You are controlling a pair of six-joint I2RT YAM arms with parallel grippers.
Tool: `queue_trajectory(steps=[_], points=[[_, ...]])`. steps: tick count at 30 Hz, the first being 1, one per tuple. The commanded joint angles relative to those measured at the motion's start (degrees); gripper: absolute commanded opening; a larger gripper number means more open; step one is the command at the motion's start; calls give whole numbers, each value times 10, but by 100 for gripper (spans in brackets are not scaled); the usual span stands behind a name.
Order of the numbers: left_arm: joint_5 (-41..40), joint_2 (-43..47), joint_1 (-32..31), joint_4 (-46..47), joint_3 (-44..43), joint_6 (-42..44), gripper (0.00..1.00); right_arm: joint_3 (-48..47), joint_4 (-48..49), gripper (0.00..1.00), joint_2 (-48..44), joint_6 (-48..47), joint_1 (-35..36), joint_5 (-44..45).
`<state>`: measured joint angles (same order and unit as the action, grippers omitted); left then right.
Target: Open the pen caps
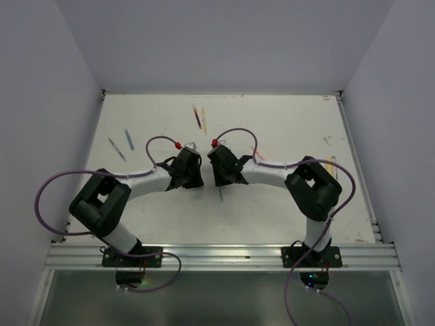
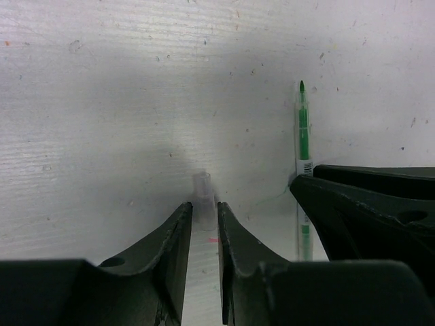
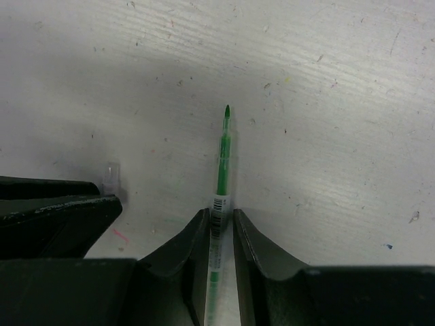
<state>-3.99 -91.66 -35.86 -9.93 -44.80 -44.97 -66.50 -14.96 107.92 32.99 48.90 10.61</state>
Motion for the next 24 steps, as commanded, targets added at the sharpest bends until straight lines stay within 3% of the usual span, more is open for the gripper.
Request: queue_trajectory(steps=[1, 8, 11, 16, 18, 24], points=[[-34, -36, -4, -103, 37, 1, 27, 14, -13, 25, 12, -8, 1, -16], [-44, 1, -4, -92, 56, -4, 28, 22, -9, 38, -7, -19, 0, -9], [-48, 45, -4, -97, 56, 2, 39, 22, -12, 39, -18, -24, -1, -2], [-36, 98, -4, -109, 41, 11, 47, 15, -27, 39, -36, -30, 0, 6], [-21, 125, -5, -98, 42, 16, 52, 16, -33, 46, -56, -32, -1, 13], [24, 214, -13, -77, 24, 37, 55, 1, -77, 50, -114, -77, -36, 37]])
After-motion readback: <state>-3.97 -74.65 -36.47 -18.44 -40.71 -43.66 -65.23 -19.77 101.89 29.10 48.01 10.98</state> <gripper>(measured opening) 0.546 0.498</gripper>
